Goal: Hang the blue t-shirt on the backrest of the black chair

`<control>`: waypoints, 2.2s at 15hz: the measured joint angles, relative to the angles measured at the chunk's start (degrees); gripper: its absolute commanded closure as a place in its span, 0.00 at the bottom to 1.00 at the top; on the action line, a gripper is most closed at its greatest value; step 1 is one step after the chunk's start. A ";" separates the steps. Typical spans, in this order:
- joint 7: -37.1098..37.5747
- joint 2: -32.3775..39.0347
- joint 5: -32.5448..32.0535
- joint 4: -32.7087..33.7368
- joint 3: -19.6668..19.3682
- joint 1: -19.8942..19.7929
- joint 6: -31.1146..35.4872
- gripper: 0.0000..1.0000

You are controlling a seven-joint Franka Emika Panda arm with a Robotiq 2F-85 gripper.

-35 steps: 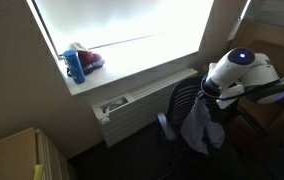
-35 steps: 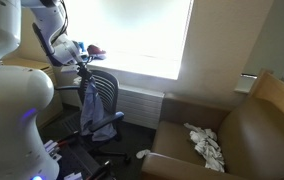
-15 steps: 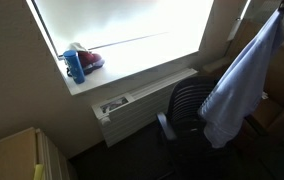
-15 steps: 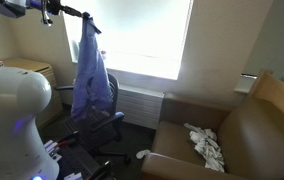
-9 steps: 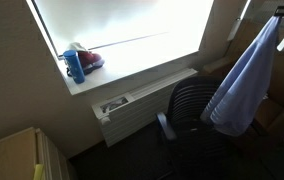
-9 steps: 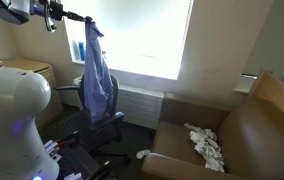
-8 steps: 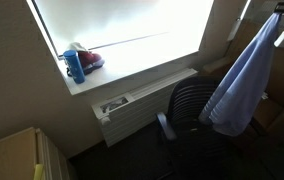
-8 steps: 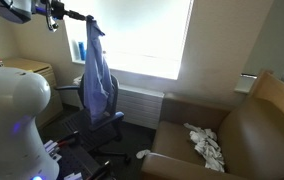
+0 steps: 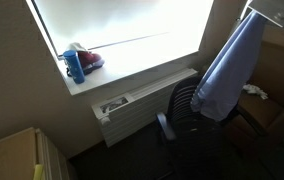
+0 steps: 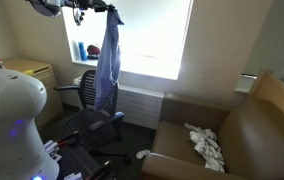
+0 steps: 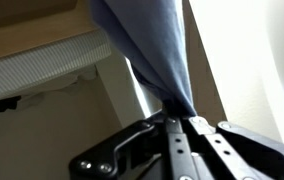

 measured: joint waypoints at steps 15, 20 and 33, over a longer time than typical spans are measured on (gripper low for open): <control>1.30 35.11 11.21 21.46 -3.01 0.07 -0.82 0.99; 10.18 39.14 8.54 29.48 -8.54 1.56 -2.67 0.99; 17.72 49.29 -12.95 52.25 -17.01 11.83 -12.73 0.96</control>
